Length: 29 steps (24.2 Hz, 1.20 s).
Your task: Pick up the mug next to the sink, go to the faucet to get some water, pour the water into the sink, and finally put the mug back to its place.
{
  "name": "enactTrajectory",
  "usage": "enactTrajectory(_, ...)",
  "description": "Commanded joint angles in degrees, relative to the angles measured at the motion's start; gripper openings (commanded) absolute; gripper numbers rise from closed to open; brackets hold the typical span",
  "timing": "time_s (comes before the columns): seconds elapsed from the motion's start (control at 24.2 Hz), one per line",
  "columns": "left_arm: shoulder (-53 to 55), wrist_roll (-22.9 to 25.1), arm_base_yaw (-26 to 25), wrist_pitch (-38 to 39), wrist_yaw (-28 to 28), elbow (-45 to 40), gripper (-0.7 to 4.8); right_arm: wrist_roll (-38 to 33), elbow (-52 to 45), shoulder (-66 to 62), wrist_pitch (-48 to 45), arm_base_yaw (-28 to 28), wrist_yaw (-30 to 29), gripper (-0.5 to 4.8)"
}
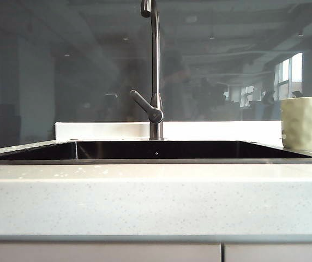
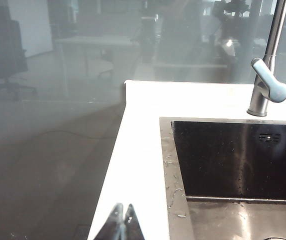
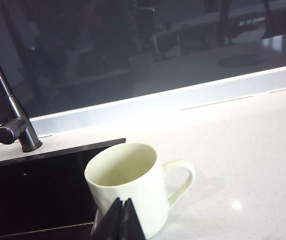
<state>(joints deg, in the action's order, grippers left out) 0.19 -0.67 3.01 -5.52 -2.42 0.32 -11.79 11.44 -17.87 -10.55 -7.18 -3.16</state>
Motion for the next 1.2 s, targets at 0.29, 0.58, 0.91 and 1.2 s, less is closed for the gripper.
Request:
enactTrajectory(0.29,0.0,0.4,0.0,-0.9,-0.2,0.2,-0.04,-0.2,0.1,0.0,-1.0,0.0,0.0,-0.08)
enactTrajectory(0.58,0.0,0.4,0.0,-0.9,-0.2,0.2,-0.04,-0.1,0.1,0.0,-0.9,0.0,0.3,-0.08)
enactTrajectory(0.91,0.0,0.4,0.0,-0.9,-0.1,0.3,-0.04,3.1,-3.1,9.0,0.2,0.0,1.9,-0.09)
enactTrajectory(1.2,0.0,0.4,0.0,-0.7,-0.2,0.3,-0.04,3.3,-10.4,18.0,-0.4,0.1,1.5,-0.08)
